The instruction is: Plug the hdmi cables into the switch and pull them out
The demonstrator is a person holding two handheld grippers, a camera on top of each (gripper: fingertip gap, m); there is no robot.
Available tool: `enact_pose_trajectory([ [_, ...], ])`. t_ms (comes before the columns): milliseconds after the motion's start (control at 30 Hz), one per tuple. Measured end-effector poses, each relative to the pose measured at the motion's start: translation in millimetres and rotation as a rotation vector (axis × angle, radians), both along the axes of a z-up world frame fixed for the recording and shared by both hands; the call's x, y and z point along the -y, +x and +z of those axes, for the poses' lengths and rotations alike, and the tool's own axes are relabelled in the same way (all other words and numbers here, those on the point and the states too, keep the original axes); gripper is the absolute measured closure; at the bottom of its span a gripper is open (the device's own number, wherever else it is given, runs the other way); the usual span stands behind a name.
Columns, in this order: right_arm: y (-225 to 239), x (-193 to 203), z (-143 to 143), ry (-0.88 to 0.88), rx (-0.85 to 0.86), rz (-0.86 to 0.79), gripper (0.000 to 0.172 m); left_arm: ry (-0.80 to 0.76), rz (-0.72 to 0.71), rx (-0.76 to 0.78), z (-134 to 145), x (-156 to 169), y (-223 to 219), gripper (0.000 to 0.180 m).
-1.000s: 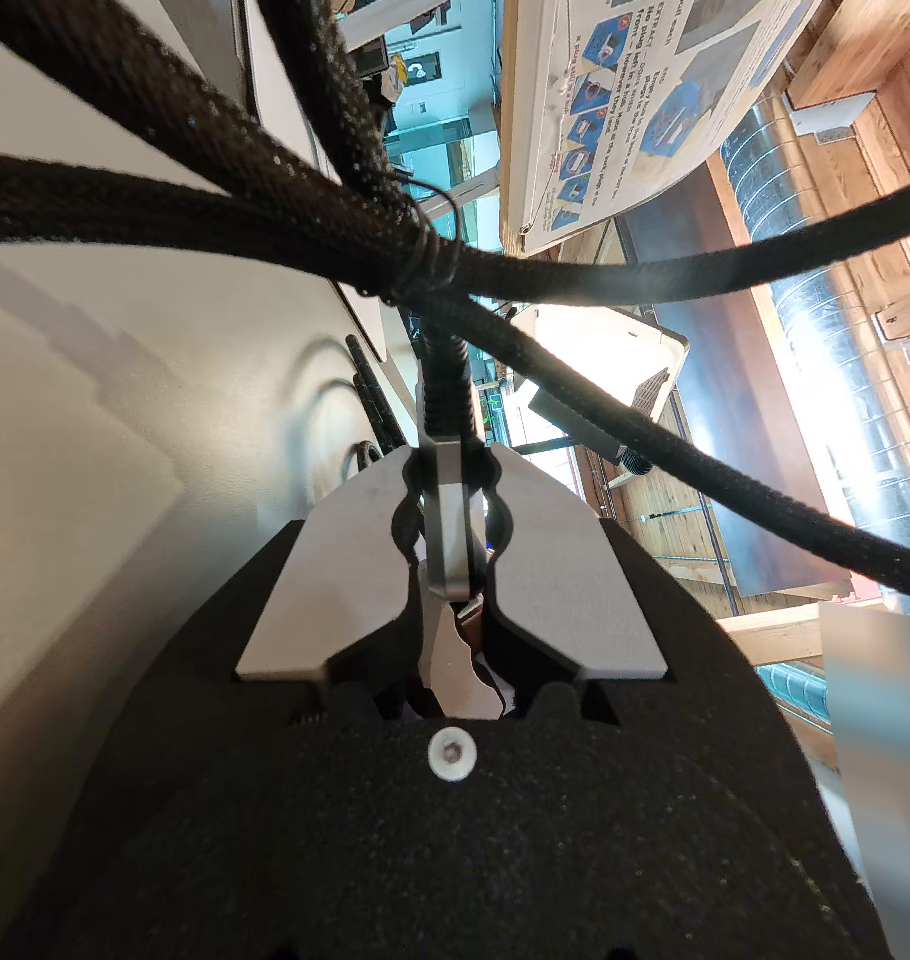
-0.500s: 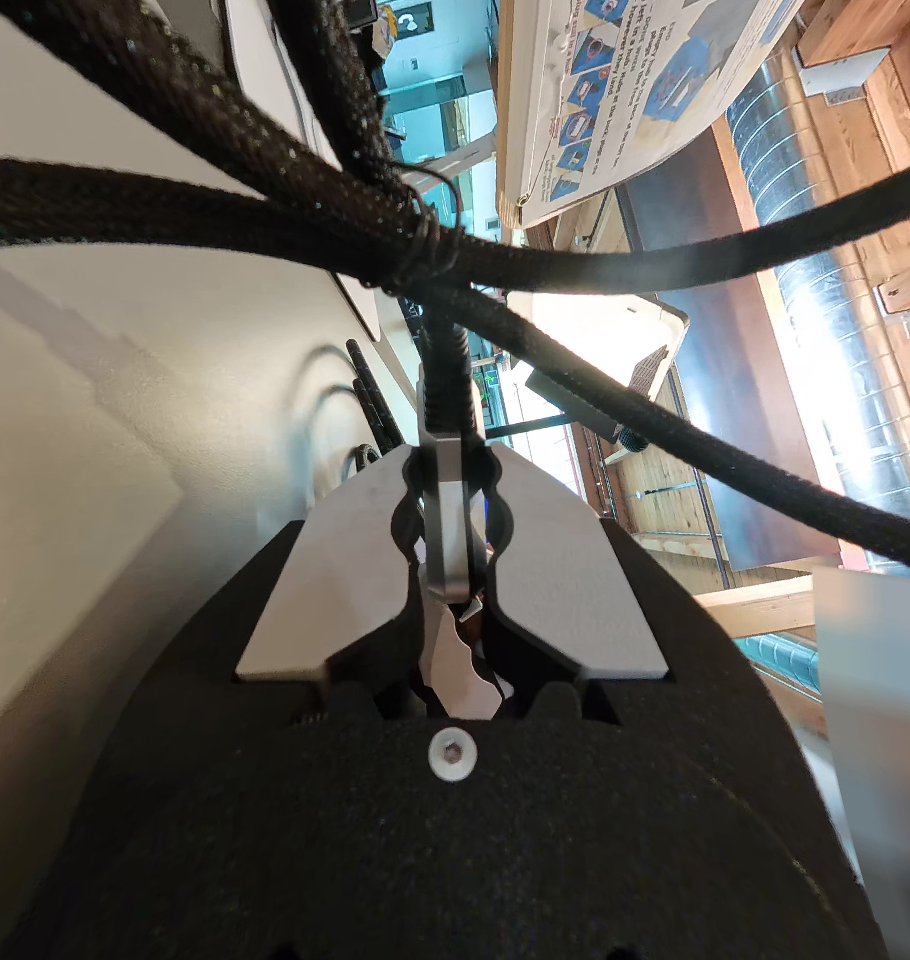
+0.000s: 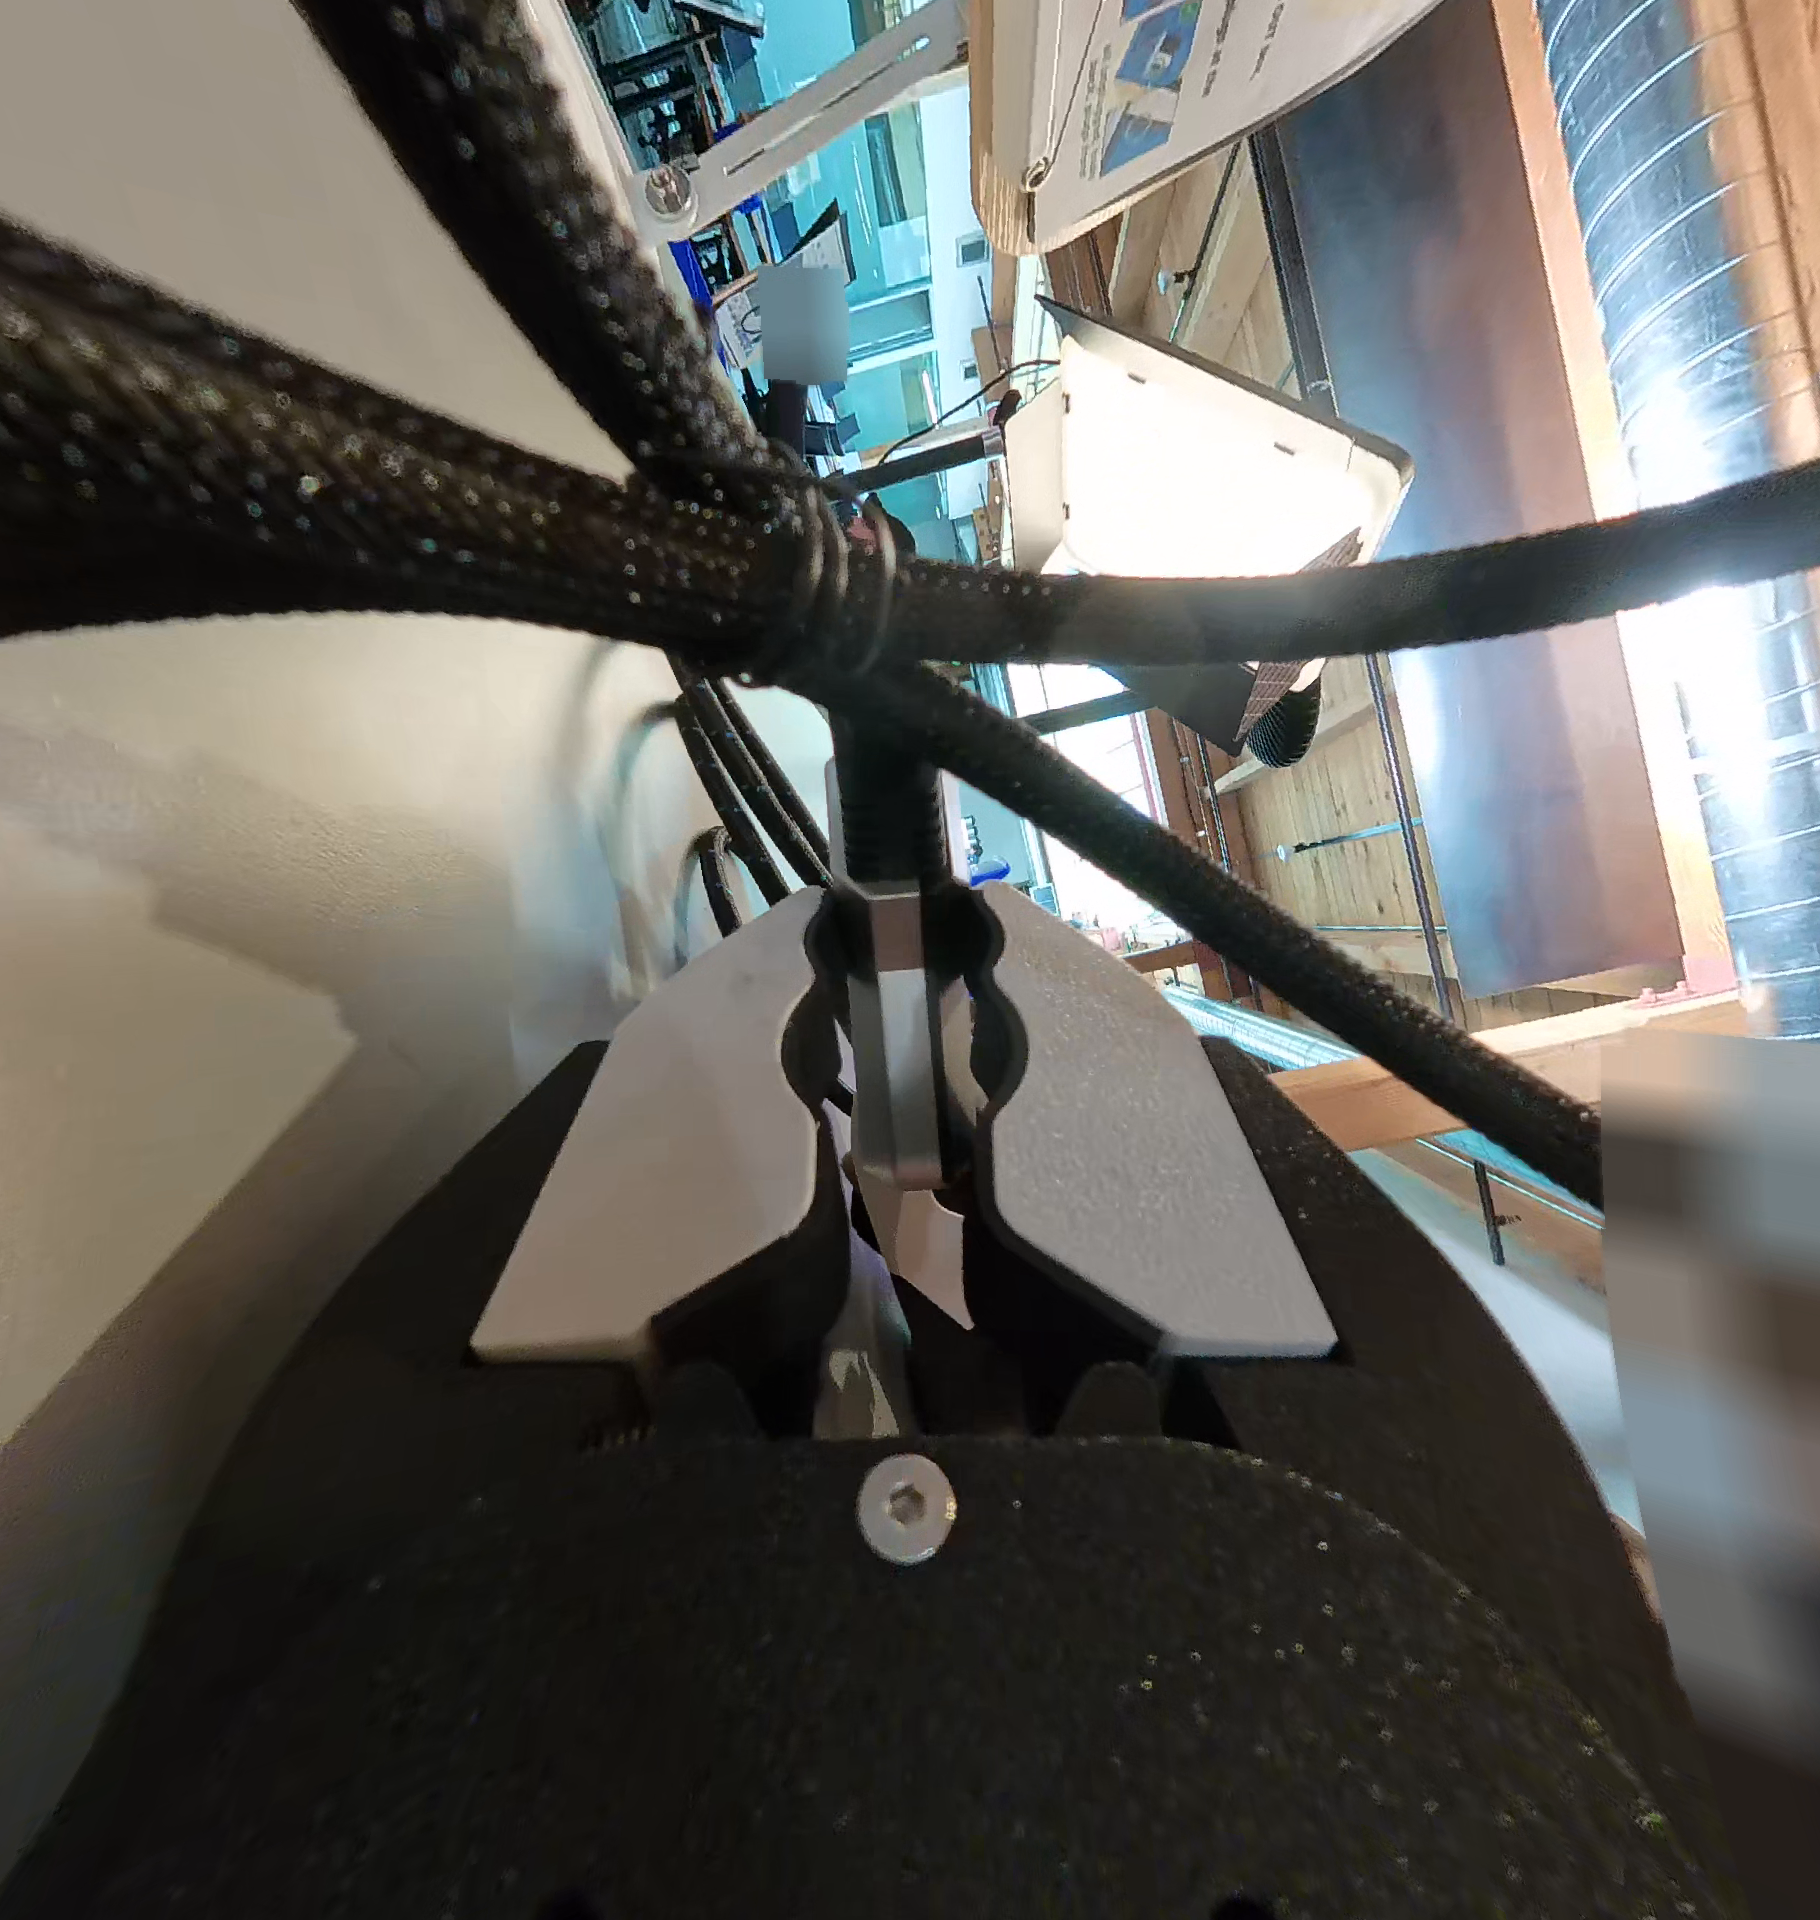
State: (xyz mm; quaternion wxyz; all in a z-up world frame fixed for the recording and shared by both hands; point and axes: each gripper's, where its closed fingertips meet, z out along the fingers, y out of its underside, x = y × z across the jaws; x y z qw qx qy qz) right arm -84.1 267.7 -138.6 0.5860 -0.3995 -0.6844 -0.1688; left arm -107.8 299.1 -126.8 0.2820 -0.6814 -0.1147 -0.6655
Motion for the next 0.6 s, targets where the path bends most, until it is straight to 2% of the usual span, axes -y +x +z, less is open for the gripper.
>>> enact_pose_trajectory([
  [133,2,-2,0,0.011,0.006,-0.005,0.157,0.007,-0.006,-0.005,1,0,2,0.159],
  [233,2,-13,-6,0.024,0.030,-0.103,0.156,0.013,-0.011,-0.047,-2,0,8,0.159],
  [300,3,-19,-7,0.070,0.043,-0.171,0.155,0.033,0.049,-0.070,-1,-6,8,0.159],
  [367,3,-23,-5,0.077,0.038,-0.219,0.147,0.014,0.065,-0.050,-2,-7,5,0.159],
  [600,3,-19,0,-0.005,-0.020,-0.272,0.138,-0.019,0.162,0.008,-2,-14,-11,0.159],
])
